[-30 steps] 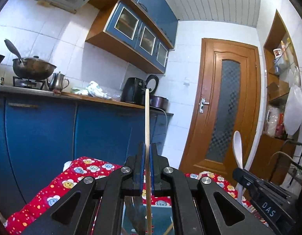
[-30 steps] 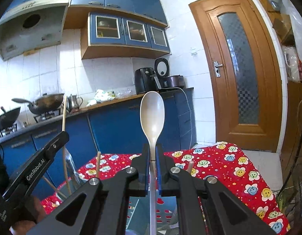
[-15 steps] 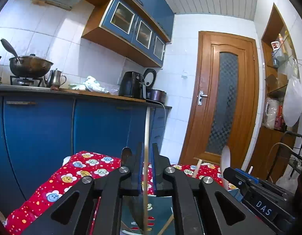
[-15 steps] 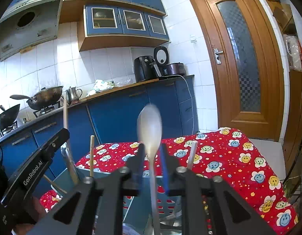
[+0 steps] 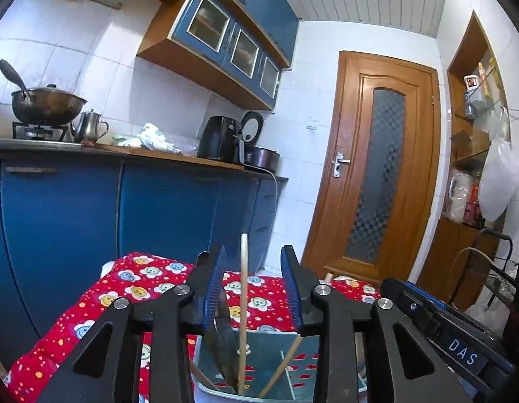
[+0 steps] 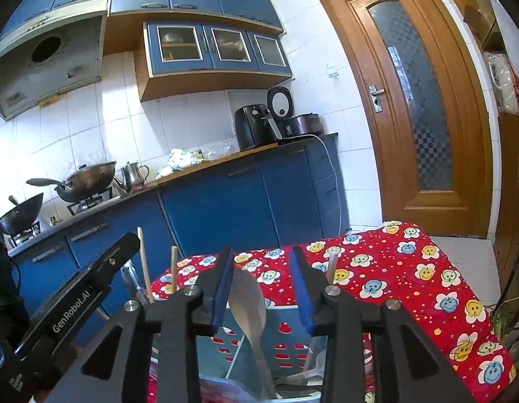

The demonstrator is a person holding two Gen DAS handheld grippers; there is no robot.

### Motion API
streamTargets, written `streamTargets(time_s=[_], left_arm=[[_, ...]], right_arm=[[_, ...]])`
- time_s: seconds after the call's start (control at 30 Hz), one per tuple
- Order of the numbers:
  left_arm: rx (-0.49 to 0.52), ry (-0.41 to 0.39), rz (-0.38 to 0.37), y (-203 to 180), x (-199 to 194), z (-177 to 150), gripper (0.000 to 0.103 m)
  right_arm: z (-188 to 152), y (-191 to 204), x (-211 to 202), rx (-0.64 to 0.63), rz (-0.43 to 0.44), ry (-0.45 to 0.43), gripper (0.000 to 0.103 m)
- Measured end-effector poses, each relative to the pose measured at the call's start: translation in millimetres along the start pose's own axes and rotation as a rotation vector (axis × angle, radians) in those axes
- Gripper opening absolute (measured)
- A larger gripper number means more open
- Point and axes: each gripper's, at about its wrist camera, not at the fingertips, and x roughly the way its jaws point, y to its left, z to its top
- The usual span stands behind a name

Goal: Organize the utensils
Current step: 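Open both tools to release the chopstick and spoon into the holder, then move both open tools back toward the last metal fork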

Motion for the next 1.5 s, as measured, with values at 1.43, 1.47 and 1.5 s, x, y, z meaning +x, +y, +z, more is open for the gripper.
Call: streamTargets(time_s=[1.43,1.47,1.5], left_arm=[[0.050,0.378,-0.075,-13,-109,-21,0.060],[0.054,0.392,-0.075,-14,-109,-23,0.060],[0.058,0.412,-0.073,-15,-108,-27,0.060]], right_arm=[[-27,8,-131,0.034,-0.026,0.219,0.080],[-30,7,-133,0.036,-0.030,0.224,0.080],[-32,5,-135,0.039,-0.034,0.230,0.080]])
